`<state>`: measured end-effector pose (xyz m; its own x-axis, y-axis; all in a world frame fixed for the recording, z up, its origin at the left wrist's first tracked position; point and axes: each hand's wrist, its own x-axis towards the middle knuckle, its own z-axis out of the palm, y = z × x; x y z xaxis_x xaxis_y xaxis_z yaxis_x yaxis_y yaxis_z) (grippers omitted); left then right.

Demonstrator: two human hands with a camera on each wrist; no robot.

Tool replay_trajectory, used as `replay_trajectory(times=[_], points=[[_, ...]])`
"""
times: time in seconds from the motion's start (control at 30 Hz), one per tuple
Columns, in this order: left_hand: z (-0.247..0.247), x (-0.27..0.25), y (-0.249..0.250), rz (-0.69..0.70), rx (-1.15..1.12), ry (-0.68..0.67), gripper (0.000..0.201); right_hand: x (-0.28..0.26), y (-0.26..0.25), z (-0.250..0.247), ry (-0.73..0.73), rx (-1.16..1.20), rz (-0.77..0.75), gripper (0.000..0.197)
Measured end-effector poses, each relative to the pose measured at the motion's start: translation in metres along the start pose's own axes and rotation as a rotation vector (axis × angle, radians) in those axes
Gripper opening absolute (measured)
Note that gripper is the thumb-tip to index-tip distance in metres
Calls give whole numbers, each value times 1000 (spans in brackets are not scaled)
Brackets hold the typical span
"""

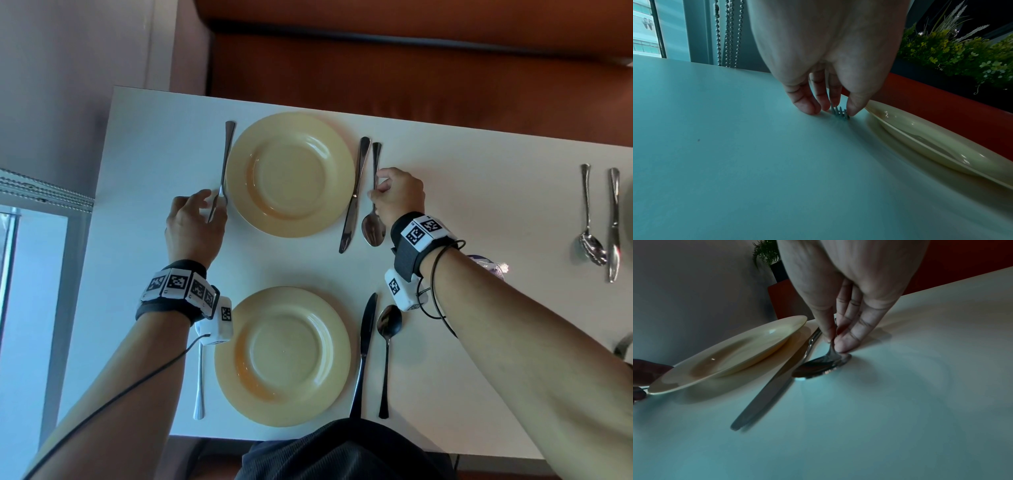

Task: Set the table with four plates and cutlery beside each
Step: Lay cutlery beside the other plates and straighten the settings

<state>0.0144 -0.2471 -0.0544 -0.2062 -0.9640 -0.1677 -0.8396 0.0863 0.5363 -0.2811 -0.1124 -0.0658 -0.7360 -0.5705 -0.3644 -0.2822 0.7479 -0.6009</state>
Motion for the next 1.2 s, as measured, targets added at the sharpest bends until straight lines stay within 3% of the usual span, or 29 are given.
replay_trajectory(times=[0.43,0.63,0.73,1.0,1.2], points=[[1,1,-3,2,5,2,43,1,1,0,7,-20,-14,35],[-9,-5,-7,-32,4,-35,55,0,0,-1,6,-24,-9,35],[-26,-16,-15,20,-40,-32,45,-4,-1,-6,6,-22,4,37],[-82,-86,-52,31,-49,-30,35,-48,19,-40,51,-8,-14,41],[-82,-166,-94,-100,-12,-102,32,-124,68,-66,31,26,15,35]])
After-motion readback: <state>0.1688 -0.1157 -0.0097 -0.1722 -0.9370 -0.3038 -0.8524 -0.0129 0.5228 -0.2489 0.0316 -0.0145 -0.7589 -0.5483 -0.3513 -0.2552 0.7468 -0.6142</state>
